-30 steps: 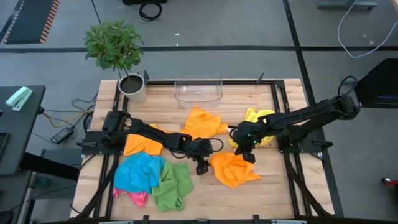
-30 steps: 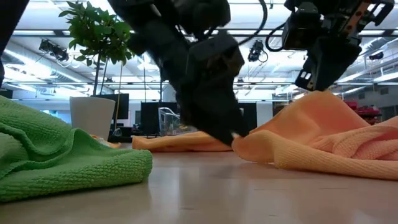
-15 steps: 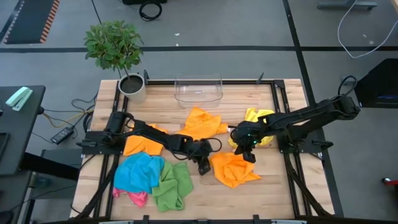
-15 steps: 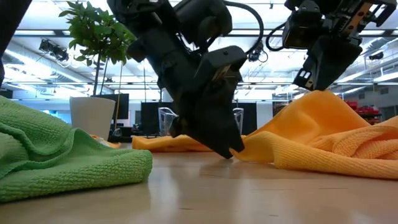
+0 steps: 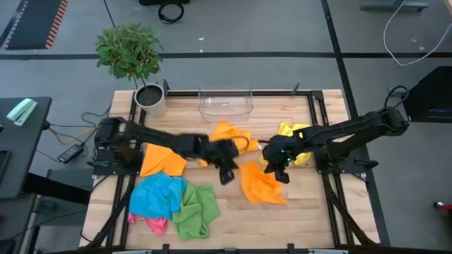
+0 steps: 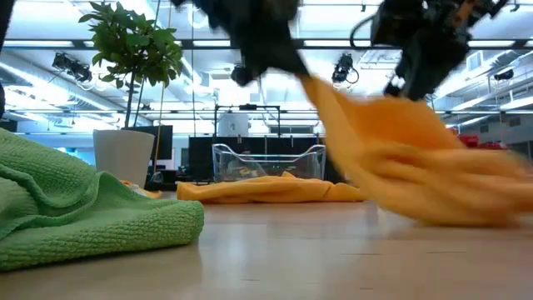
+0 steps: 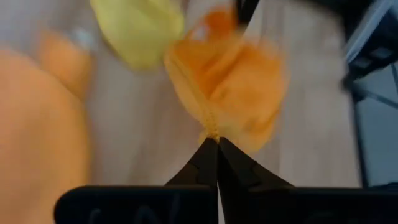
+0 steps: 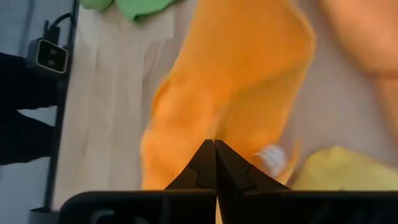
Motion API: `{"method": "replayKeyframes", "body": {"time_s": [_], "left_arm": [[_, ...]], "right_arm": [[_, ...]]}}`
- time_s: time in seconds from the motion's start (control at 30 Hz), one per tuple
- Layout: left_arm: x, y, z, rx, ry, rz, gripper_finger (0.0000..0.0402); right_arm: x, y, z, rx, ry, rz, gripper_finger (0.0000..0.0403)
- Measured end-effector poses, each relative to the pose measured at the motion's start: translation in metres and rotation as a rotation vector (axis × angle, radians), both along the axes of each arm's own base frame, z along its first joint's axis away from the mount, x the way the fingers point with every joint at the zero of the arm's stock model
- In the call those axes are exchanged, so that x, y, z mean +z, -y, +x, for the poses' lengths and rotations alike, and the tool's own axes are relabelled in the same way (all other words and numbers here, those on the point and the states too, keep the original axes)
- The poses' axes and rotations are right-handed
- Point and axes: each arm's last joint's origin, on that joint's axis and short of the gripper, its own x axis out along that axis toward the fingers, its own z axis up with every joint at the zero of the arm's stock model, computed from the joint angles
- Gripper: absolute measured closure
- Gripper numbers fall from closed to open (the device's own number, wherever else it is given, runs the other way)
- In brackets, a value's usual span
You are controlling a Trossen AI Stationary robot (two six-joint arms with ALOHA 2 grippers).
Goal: Fold microfiber towels
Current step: Fold the bottom orange towel on the table
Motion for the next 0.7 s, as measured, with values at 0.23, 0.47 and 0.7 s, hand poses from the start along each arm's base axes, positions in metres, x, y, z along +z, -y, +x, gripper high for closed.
{"method": "replayKeyframes", "body": {"time_s": [0.23,0.47,0.7], "left_arm": [[0.115,-0.044,-0.04,0.043,0.182,0.208,0.0398],[0.168,-0.046,-0.067,-0.004,0.092,0.263,0.04],[0.118,0.023,-0.079,-0.191,-0.208,0.2,0.04]], "right_arm": [[0.085,0.023,0.003,-0.055,0.055,-0.32,0.0402],[0.142,0.025,-0.003,-0.125,0.169,-0.316,0.0402],[0.078,-0.055,-0.002,-0.107,0.0,-0.058,0.0402]]}}
